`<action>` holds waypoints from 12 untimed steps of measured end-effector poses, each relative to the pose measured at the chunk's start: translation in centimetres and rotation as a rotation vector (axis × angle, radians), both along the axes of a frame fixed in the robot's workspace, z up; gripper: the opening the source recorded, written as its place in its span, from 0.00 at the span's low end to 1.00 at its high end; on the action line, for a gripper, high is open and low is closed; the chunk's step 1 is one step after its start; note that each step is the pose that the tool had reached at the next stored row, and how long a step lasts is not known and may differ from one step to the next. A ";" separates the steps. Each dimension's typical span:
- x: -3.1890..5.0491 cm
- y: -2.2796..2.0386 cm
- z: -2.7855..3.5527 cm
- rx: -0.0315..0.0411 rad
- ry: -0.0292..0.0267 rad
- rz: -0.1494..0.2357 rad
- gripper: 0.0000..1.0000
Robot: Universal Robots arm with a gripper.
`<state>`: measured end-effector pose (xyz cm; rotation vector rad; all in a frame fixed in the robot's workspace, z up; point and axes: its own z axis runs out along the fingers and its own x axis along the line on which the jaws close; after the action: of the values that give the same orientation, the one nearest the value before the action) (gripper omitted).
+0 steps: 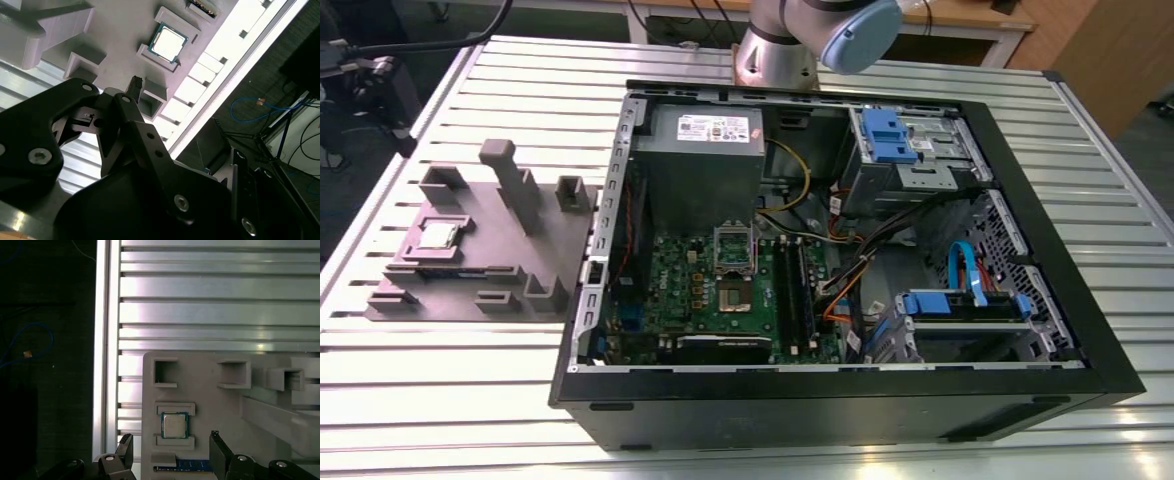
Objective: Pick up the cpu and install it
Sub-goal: 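Pick up the cpu and move it towards the insertion slot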
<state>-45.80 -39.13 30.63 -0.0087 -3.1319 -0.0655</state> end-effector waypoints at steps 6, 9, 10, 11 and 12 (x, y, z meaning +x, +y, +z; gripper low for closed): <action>0.00 0.00 -0.19 0.0001 -0.0001 0.000 0.71; 0.00 0.00 -0.30 0.0001 -0.0001 0.000 0.71; 0.00 0.00 -0.34 0.0001 -0.0002 0.000 0.71; 0.00 0.00 -0.37 0.0001 -0.0001 0.000 0.71; 0.00 0.00 -0.42 0.0000 -0.0001 0.000 0.71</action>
<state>-45.80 -39.13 30.22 -0.0087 -3.1320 -0.0655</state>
